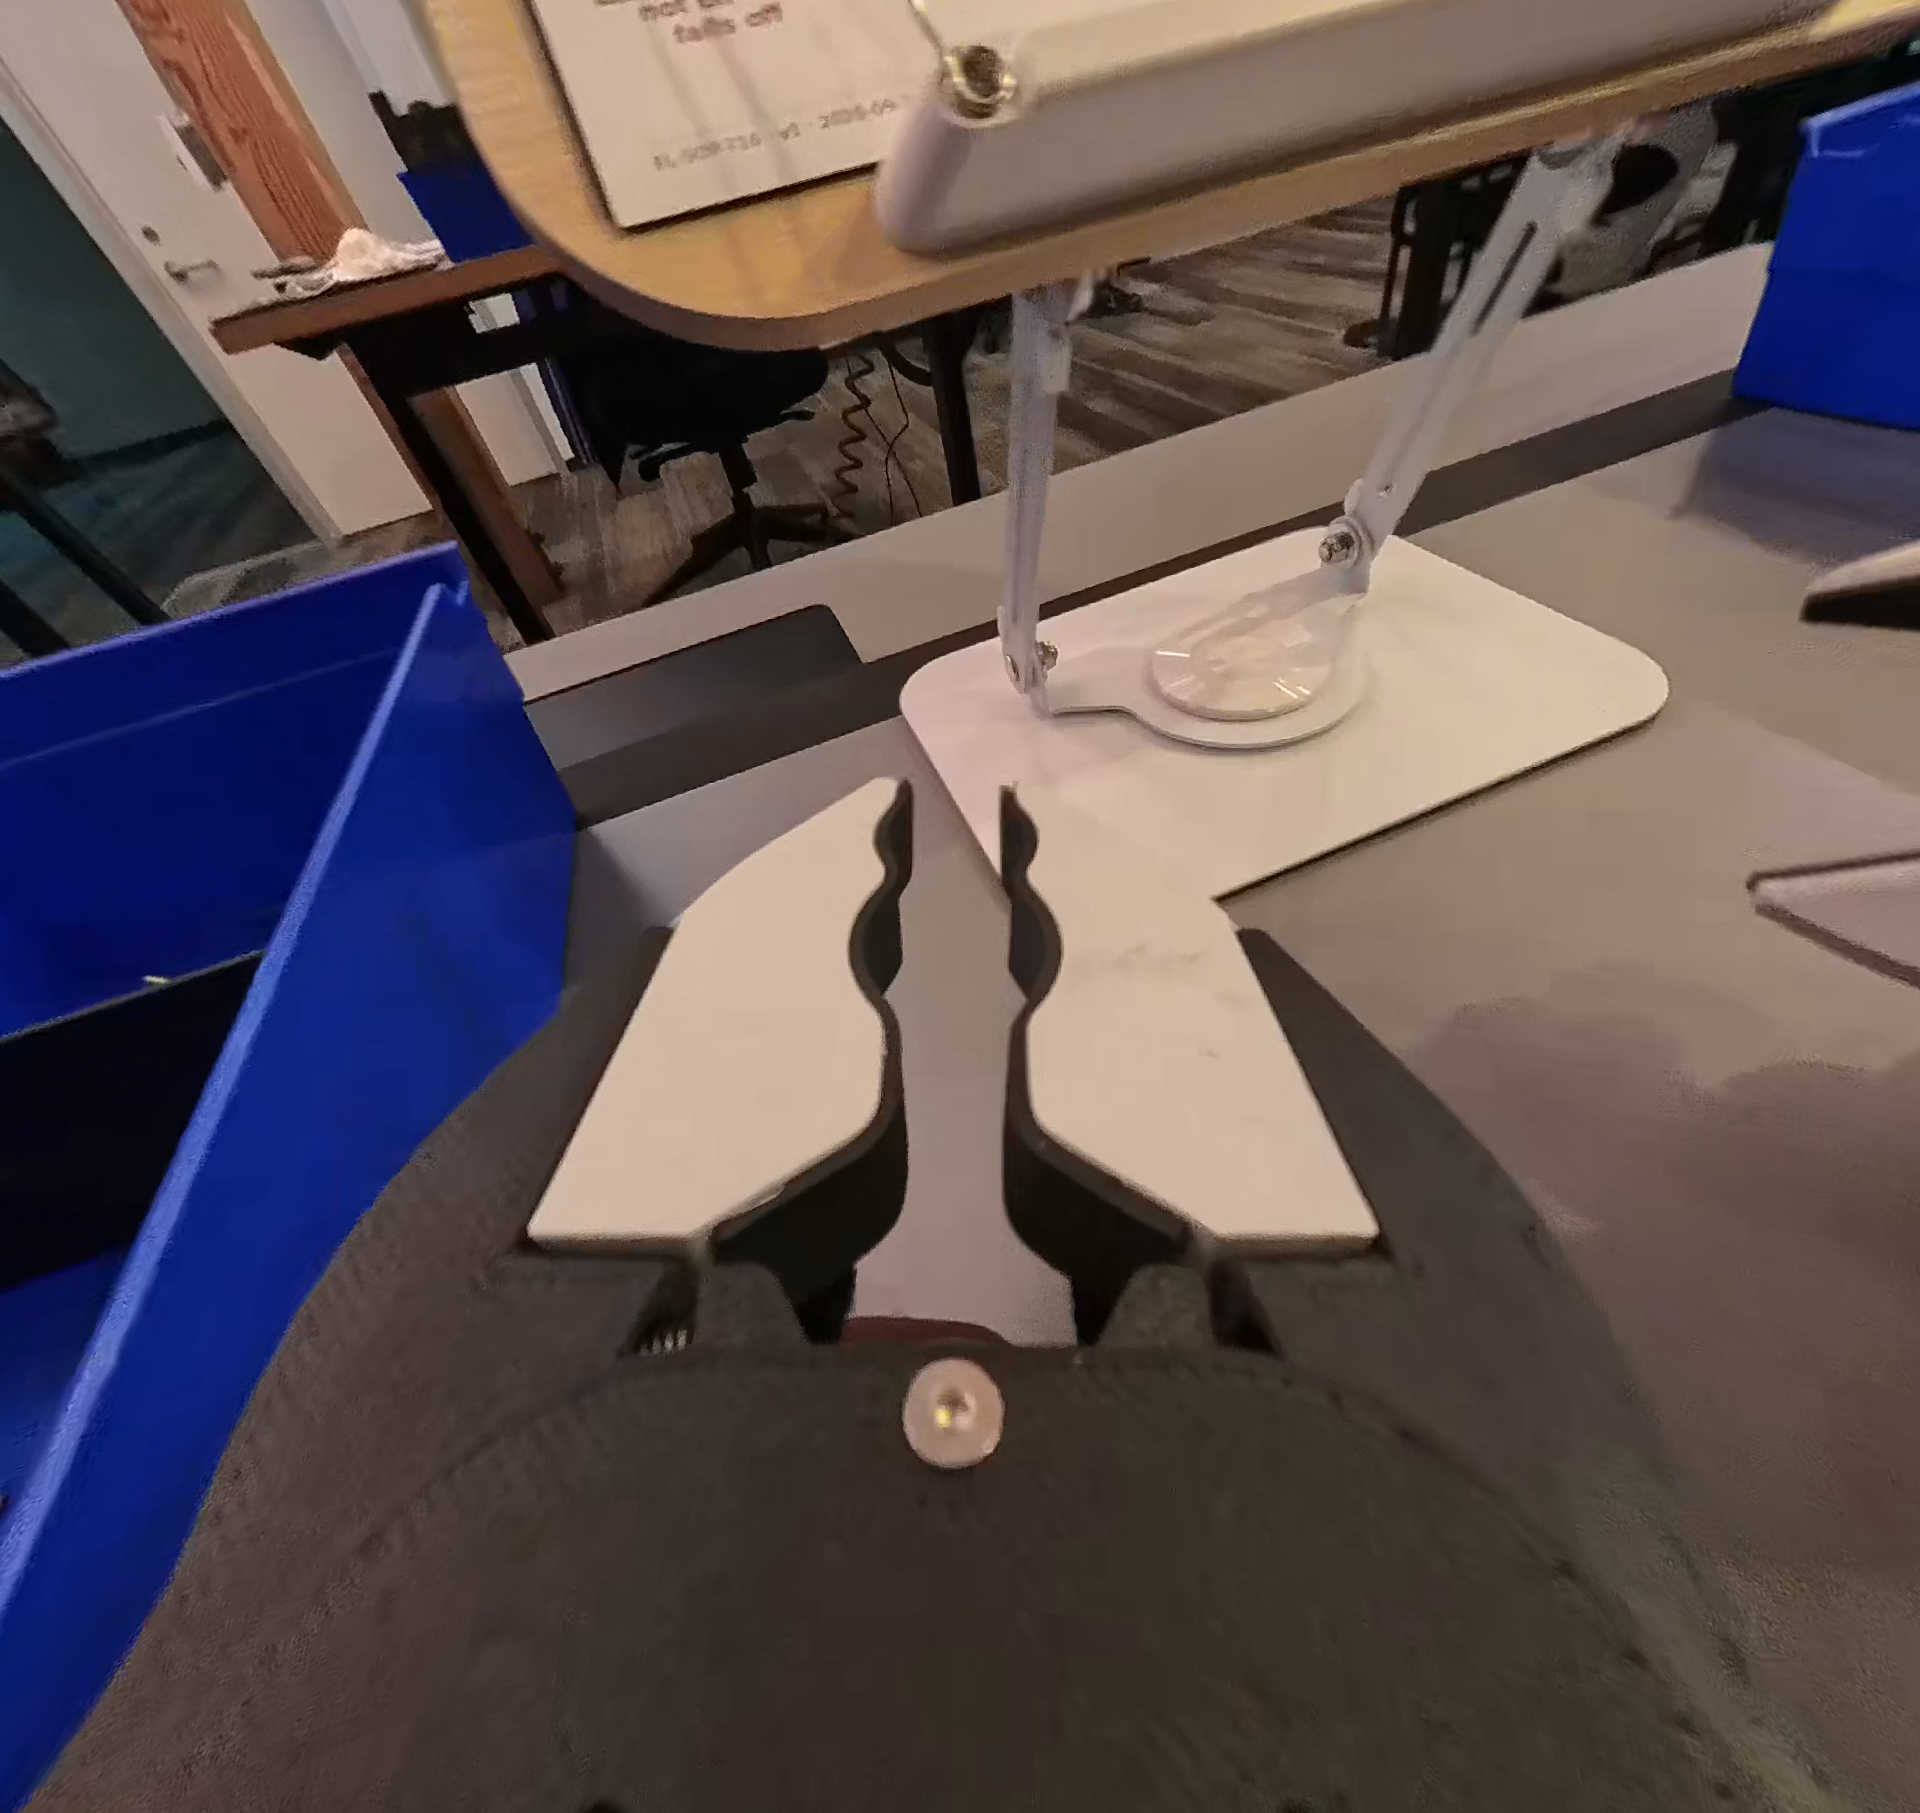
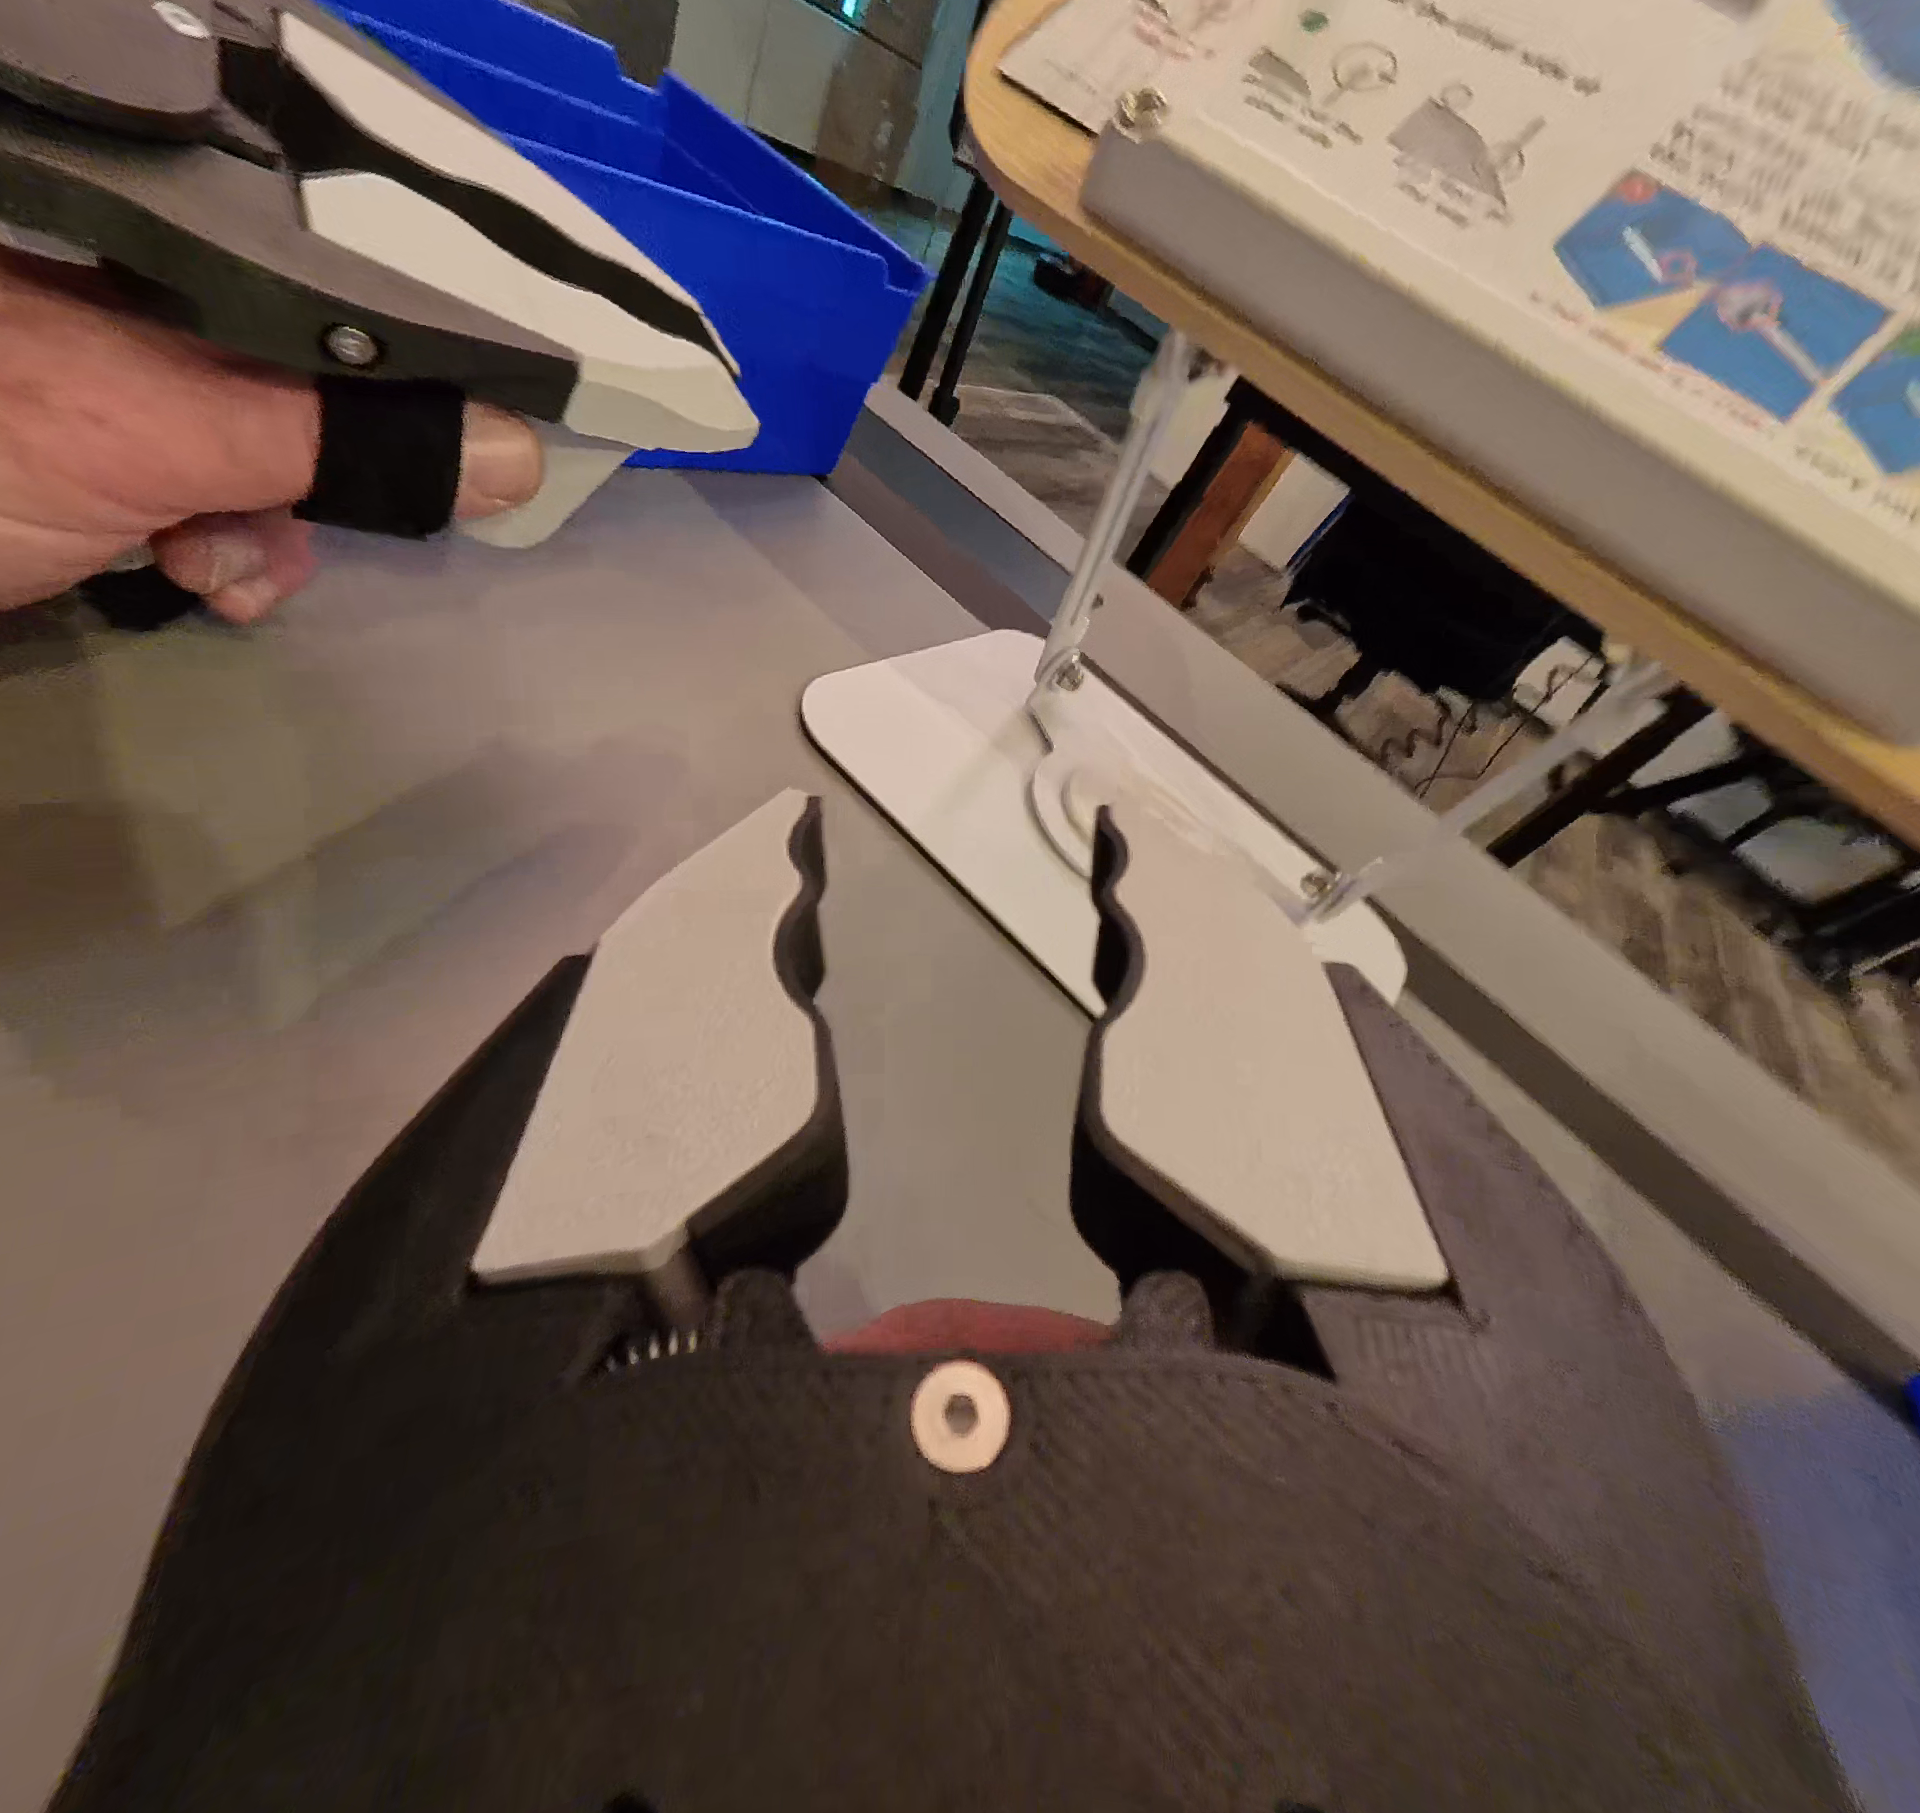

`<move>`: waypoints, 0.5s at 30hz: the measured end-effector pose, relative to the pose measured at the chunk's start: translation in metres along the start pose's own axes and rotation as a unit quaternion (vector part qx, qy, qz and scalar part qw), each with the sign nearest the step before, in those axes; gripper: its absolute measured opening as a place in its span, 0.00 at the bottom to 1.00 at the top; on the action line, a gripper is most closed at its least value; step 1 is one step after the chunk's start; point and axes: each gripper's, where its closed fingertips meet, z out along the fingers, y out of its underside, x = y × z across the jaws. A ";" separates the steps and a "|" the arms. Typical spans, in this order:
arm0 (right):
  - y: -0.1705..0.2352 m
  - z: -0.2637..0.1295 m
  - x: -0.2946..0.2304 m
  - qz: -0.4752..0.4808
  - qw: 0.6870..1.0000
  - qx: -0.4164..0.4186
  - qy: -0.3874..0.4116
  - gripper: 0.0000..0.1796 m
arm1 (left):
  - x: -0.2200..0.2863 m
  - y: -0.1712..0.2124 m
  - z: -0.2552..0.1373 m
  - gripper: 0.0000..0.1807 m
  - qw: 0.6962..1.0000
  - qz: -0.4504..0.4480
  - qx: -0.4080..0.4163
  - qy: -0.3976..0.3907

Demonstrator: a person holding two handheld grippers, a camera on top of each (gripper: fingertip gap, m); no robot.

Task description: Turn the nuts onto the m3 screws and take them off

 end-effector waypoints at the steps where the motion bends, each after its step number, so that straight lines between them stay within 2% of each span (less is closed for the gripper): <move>1: 0.002 0.001 0.003 0.013 1.000 -0.006 -0.001 0.31 | -0.003 -0.001 0.001 0.11 1.000 -0.013 0.004 -0.003; 7: 0.009 0.003 0.007 0.013 1.000 -0.027 0.008 0.42 | -0.006 0.005 0.006 0.25 0.999 -0.020 -0.024 -0.015; 10: 0.008 0.001 0.017 0.045 0.999 -0.022 0.016 0.46 | -0.004 0.006 0.006 0.32 0.998 -0.051 -0.030 -0.009; 12: 0.008 -0.002 0.026 0.061 0.998 -0.019 0.024 0.48 | -0.005 0.008 0.006 0.42 0.997 -0.061 -0.036 -0.013; 15: 0.007 -0.006 0.036 0.083 0.996 -0.011 0.038 0.51 | -0.006 0.007 0.004 0.45 0.996 -0.078 -0.031 -0.019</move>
